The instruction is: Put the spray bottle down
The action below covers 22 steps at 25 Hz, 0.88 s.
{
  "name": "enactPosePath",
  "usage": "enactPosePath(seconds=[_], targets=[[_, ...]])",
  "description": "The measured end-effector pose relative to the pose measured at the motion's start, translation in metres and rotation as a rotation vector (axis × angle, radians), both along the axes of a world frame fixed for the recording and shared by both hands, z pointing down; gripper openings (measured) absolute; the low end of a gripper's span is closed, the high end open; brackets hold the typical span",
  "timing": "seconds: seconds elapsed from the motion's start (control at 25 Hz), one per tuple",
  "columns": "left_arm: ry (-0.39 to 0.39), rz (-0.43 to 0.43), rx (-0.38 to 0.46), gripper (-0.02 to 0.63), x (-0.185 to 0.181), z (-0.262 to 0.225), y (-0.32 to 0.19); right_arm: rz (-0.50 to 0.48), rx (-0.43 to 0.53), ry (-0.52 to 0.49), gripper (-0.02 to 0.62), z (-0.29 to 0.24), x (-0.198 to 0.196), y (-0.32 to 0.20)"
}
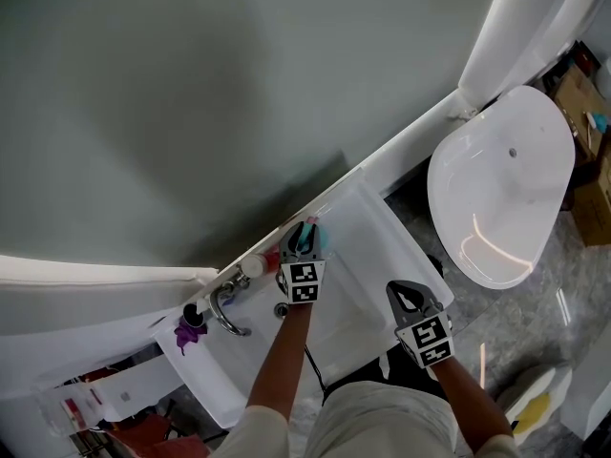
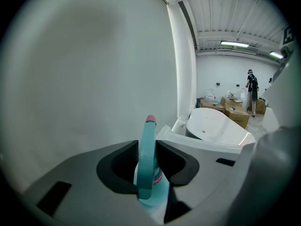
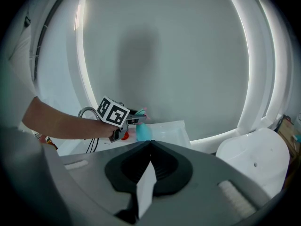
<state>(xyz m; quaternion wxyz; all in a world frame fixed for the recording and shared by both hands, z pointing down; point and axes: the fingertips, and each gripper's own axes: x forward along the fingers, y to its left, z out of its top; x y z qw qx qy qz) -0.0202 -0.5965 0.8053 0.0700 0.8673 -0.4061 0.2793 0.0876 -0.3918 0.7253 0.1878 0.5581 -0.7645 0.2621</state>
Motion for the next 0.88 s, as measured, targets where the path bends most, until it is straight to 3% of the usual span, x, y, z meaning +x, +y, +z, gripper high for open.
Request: enactPosePath(seconds=[0.4, 0.88], targets=[[0.015, 0.014, -0.016, 0.183, -0.002, -0.005, 0.004, 0.004, 0.011, 0.007, 0.011, -0.004, 0.000, 0.001], [0.031, 0.028, -0.007, 0.199, -0.001, -0.036, 0.025, 0.005, 0.049, 0.025, 0.011, -0.028, -0.005, 0.014]])
